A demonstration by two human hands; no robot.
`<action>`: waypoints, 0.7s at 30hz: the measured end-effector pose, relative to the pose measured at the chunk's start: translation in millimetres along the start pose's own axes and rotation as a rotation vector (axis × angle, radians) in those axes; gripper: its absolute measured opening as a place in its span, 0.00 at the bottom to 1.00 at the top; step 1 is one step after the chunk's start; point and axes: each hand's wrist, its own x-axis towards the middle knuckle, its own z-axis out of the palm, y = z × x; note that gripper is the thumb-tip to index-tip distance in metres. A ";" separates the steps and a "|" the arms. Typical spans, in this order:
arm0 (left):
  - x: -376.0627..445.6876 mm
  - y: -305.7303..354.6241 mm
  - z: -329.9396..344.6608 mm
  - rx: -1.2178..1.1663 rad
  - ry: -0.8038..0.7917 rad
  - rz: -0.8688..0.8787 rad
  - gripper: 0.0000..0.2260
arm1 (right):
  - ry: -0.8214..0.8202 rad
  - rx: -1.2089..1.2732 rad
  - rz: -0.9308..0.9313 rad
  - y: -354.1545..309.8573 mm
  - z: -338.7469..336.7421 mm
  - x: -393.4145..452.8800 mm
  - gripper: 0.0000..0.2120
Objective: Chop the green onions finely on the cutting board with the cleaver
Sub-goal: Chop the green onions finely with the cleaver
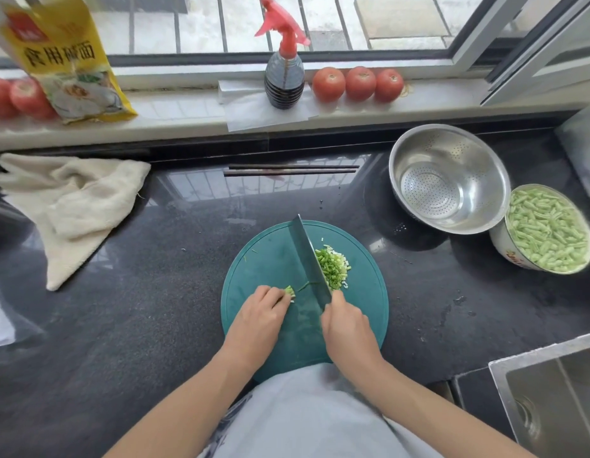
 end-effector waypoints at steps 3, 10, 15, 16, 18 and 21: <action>2.8 -0.3 -1.9 0.015 -0.002 -0.005 0.20 | -0.057 -0.008 -0.045 -1.2 3.2 -16.0 0.08; 1.5 -2.8 0.4 -0.007 0.014 -0.015 0.22 | -0.120 -0.034 -0.028 -7.5 17.0 -24.2 0.06; 1.0 -8.9 0.7 0.006 -0.003 0.026 0.16 | -0.039 -0.057 -0.074 -29.3 20.2 0.5 0.05; 0.7 -9.6 0.2 0.010 -0.007 0.032 0.15 | -0.024 -0.040 -0.092 -34.0 18.9 6.2 0.05; -0.2 -10.5 -0.3 0.024 -0.013 0.040 0.13 | -0.007 -0.008 -0.109 -38.5 16.6 10.2 0.05; 0.1 -9.9 0.5 0.018 0.001 0.025 0.10 | -0.001 0.004 -0.074 -29.9 12.5 0.7 0.05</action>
